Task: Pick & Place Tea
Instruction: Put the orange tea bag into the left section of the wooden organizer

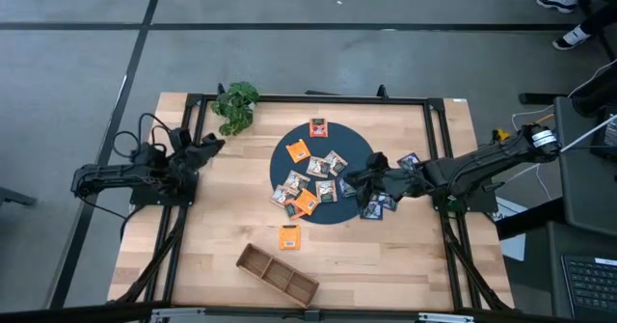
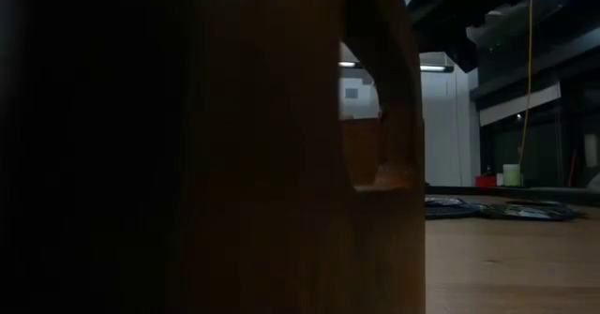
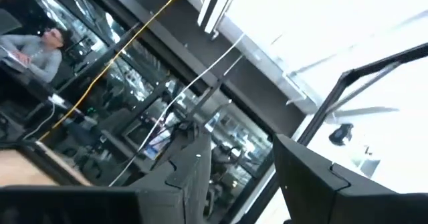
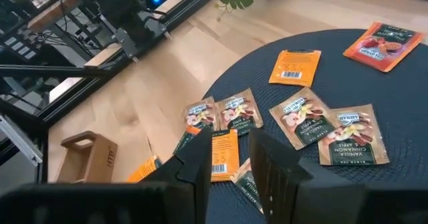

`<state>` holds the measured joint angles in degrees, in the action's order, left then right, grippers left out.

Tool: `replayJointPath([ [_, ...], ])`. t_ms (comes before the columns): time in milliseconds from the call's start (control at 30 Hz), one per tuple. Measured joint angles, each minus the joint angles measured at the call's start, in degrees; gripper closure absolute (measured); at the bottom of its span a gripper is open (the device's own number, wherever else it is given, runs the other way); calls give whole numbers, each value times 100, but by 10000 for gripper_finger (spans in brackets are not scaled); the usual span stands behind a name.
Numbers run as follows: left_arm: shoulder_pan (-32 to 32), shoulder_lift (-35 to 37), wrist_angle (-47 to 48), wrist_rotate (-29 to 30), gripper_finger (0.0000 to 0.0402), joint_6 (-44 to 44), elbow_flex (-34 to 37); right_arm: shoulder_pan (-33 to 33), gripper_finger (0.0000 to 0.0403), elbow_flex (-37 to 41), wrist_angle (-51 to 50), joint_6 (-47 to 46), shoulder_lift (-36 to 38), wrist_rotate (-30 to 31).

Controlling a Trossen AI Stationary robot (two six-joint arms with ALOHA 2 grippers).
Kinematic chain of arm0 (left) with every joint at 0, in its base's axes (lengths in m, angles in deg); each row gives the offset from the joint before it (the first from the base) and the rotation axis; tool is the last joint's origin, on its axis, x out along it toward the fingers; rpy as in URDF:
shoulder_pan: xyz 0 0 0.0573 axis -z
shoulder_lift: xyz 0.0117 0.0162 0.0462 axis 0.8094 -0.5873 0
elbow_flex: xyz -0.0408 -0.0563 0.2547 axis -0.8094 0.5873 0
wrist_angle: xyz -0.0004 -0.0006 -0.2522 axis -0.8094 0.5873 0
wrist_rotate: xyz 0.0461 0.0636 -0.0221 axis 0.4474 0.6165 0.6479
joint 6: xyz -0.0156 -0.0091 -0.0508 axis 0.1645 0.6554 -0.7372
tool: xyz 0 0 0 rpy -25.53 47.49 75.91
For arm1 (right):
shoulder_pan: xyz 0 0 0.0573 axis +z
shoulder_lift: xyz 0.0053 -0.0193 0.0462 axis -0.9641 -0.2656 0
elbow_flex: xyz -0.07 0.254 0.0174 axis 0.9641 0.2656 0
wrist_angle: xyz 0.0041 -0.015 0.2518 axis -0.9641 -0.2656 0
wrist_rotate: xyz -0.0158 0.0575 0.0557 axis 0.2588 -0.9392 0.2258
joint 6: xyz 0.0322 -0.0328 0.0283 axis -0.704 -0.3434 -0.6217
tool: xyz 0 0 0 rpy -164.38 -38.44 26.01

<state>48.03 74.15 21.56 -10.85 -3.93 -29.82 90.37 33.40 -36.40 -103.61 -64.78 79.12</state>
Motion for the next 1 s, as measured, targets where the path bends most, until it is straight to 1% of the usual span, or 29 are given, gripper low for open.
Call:
replayJointPath([
  [67,0,-83,374,-154,245,-17,-22,-13,301,-12,148,142,-66,-269],
  [100,3,-186,718,-198,245,-165,-60,-20,301,-54,152,255,-132,-430],
  [167,38,-530,1394,-348,245,-380,-195,-24,301,-242,125,463,-349,-699],
  [200,86,-742,1558,-466,245,-391,-274,-23,301,-382,129,570,-495,-763],
  [233,140,-987,1630,-547,245,-364,-366,-22,301,-518,82,671,-642,-793],
  [367,327,-2020,1624,-535,245,-39,-738,-39,301,-1001,-234,1028,-1311,-915],
  [433,375,-2555,1635,-504,245,-15,-888,-83,301,-1104,-306,849,-1586,-999],
  [567,416,-3634,1639,-506,245,-152,-1172,-333,301,-1041,-313,-191,-1917,-1442],
  [633,420,-4171,1646,-523,245,-244,-1333,-444,301,-962,-353,-530,-1995,-1548],
  [767,420,-5138,1626,-529,245,-646,-1629,-642,301,-942,-297,-760,-2141,-1774],
  [833,417,-5588,1629,-599,245,-1021,-1753,-744,301,-940,-202,-783,-2283,-2069],
  [900,413,-6030,1624,-790,245,-1296,-1891,-815,302,-940,-27,-780,-2467,-2443],
  [1000,431,-6619,1632,-1077,245,-1393,-2096,-847,311,-938,370,-783,-2807,-2930],
])
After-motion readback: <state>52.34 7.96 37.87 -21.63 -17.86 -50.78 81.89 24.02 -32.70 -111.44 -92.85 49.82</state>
